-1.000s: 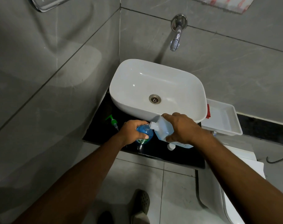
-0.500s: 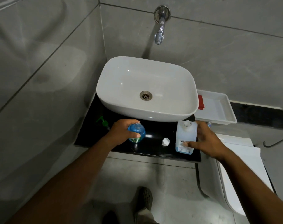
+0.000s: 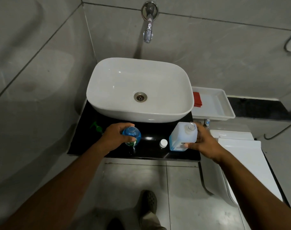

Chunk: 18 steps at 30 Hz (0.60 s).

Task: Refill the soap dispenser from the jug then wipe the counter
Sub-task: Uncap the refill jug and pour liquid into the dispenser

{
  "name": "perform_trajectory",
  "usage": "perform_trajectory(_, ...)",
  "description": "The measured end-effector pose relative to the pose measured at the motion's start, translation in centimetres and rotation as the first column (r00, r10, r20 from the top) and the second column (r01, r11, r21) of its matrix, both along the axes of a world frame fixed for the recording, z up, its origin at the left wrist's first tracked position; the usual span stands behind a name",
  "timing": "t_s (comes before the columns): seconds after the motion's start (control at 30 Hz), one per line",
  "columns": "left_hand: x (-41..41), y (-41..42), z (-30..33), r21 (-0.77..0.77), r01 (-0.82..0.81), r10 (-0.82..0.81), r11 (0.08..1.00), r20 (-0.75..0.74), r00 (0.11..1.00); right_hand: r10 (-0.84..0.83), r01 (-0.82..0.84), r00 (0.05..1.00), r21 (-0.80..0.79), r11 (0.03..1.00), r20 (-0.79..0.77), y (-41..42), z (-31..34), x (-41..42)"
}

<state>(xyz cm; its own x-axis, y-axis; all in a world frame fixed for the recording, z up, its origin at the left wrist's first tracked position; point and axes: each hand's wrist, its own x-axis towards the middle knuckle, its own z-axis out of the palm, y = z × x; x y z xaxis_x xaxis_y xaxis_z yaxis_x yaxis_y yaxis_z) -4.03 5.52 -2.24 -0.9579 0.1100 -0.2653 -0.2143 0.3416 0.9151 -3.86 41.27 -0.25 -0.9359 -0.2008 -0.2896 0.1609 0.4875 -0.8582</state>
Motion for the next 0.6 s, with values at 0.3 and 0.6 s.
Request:
perform_trajectory(0.3, 0.2, 0.0, 0.1, 0.023, -0.001, 0.001, 1.0, 0.004, 1.0, -0.488, 0.479, 0.871, -0.12, 0.869, -0.054, -3.6, -0.7, 7.0)
perform_trajectory(0.6, 0.5, 0.1, 0.9, -0.022, 0.027, -0.027, 0.999, -0.017, 0.999, -0.161, 0.173, 0.955, 0.028, 0.984, -0.248, -14.9, -0.1, 6.0)
